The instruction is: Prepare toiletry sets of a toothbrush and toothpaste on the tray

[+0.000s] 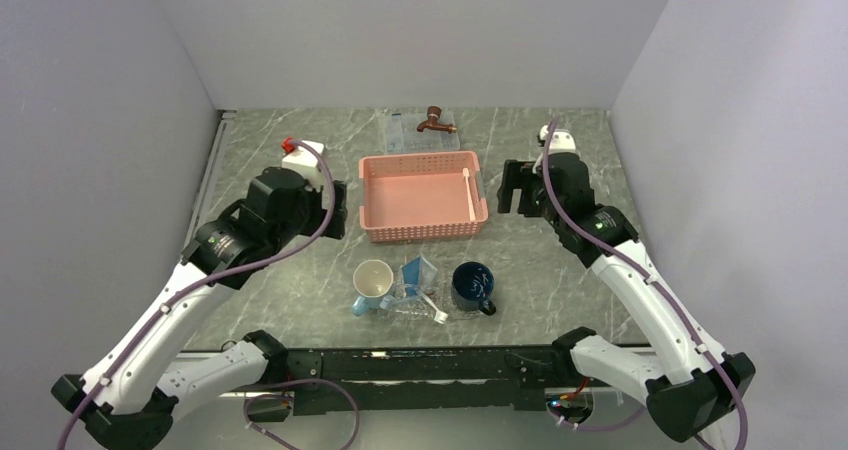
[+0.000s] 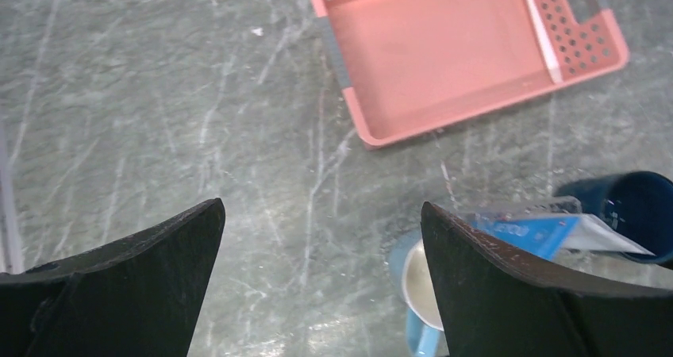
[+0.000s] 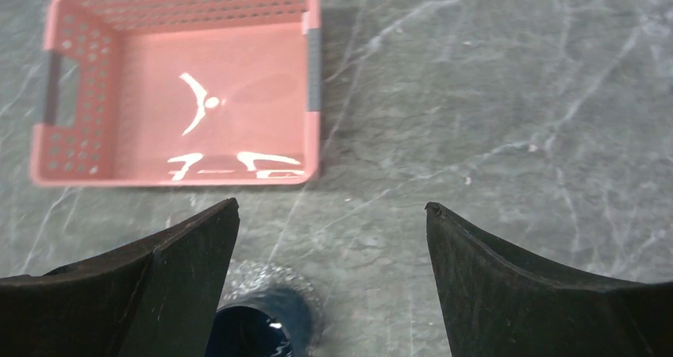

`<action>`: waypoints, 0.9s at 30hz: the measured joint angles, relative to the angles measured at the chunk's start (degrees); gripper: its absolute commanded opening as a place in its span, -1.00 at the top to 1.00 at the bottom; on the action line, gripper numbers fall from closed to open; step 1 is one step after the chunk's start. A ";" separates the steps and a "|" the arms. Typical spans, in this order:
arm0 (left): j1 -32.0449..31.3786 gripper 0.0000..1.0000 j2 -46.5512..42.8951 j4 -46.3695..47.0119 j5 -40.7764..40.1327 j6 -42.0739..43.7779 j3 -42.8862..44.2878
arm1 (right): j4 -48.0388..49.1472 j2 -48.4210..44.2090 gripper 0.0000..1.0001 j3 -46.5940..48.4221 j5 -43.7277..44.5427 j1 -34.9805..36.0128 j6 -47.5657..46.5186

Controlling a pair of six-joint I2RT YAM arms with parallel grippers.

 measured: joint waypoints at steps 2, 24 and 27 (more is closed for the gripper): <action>4.02 -0.99 -0.63 0.31 1.51 1.27 -0.46 | 1.03 0.00 -0.80 -1.11 0.22 -2.97 0.09; 16.20 -0.99 -8.76 10.84 4.81 2.86 -17.14 | 6.16 -4.74 -1.00 -9.77 4.87 -10.82 5.90; 16.20 -0.99 -10.43 12.04 4.74 2.91 -18.25 | 6.32 -5.75 -1.00 -12.31 5.75 -10.82 6.25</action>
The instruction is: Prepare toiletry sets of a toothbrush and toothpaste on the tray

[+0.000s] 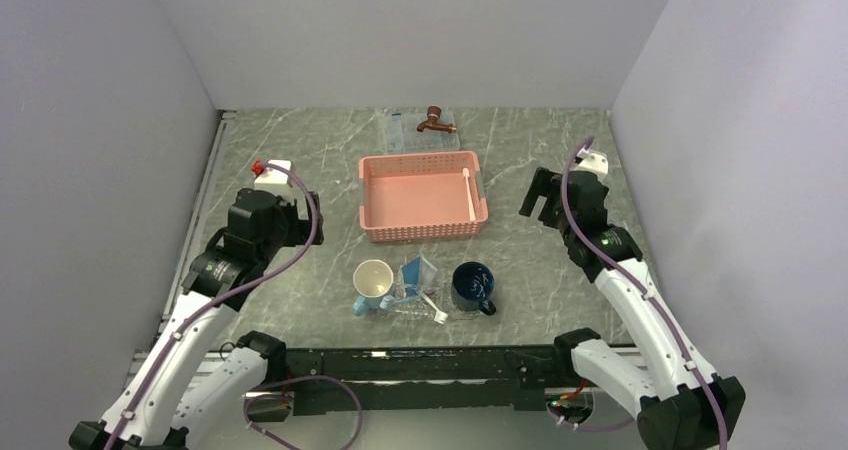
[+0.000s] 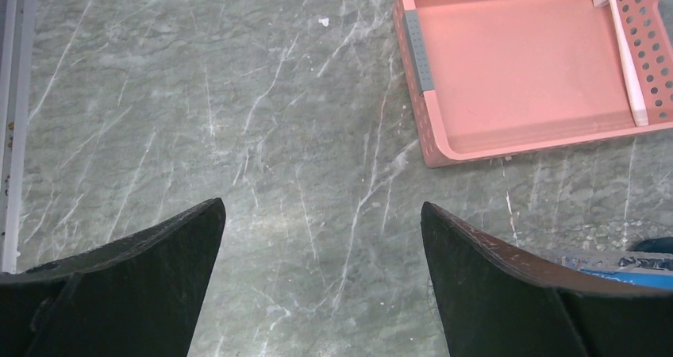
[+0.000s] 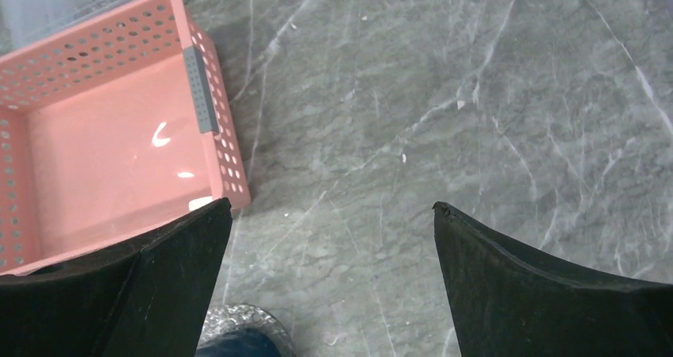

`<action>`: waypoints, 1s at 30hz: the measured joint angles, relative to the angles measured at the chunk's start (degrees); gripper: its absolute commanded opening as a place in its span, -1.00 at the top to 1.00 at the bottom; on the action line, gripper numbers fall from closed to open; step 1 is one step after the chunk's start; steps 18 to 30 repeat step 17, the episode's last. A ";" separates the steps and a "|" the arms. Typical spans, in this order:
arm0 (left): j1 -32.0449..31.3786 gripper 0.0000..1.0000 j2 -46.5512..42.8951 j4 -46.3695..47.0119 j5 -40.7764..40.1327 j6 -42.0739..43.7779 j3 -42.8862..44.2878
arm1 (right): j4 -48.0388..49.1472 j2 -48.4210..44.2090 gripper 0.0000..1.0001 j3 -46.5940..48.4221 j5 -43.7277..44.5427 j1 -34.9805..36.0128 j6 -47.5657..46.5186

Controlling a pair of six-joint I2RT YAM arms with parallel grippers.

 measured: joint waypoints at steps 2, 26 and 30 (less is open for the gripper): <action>0.00 -0.99 -0.92 0.31 -0.42 0.04 -0.35 | 0.20 -1.09 -0.99 -1.38 0.17 0.00 0.02; 0.00 -0.99 -0.83 1.81 -1.55 0.24 -1.01 | 1.99 -7.56 -1.00 -4.55 0.98 0.00 -0.02; 0.00 -0.99 -0.83 1.81 -1.55 0.24 -1.01 | 1.99 -7.56 -1.00 -4.55 0.98 0.00 -0.02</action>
